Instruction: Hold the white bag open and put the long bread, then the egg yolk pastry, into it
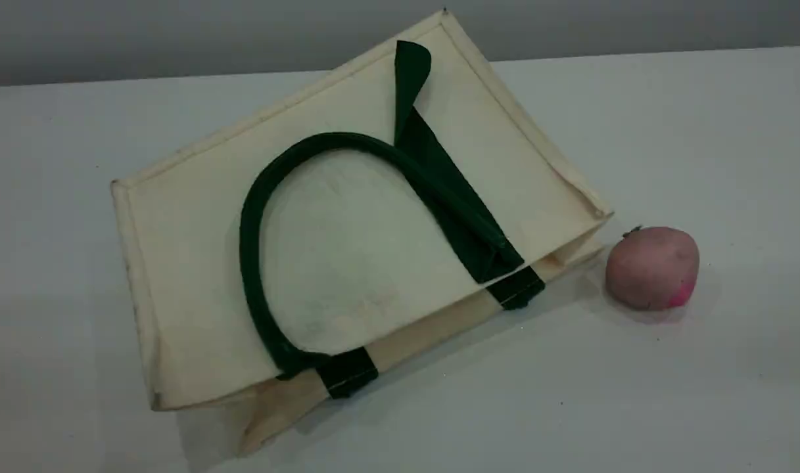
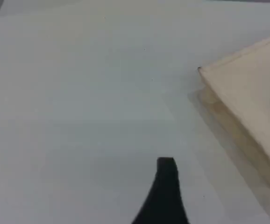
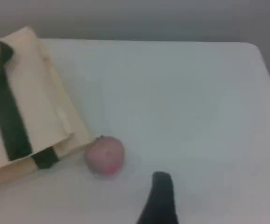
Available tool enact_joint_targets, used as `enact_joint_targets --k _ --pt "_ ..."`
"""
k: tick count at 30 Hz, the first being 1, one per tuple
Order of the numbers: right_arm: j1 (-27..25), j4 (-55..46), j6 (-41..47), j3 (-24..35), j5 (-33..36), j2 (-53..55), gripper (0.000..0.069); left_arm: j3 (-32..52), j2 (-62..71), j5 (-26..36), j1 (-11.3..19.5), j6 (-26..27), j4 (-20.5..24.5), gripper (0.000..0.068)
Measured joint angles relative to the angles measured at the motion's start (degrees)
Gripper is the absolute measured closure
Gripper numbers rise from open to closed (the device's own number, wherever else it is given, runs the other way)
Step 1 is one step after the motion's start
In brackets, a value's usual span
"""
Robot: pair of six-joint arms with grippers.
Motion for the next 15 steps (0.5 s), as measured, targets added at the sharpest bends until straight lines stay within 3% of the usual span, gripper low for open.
enact_joint_targets --k 15 --pt "0.3 0.1 0.1 0.0 0.0 0.0 0.0127 0.0 0.0 0.0 0.0 0.0 0.0 0.0118"
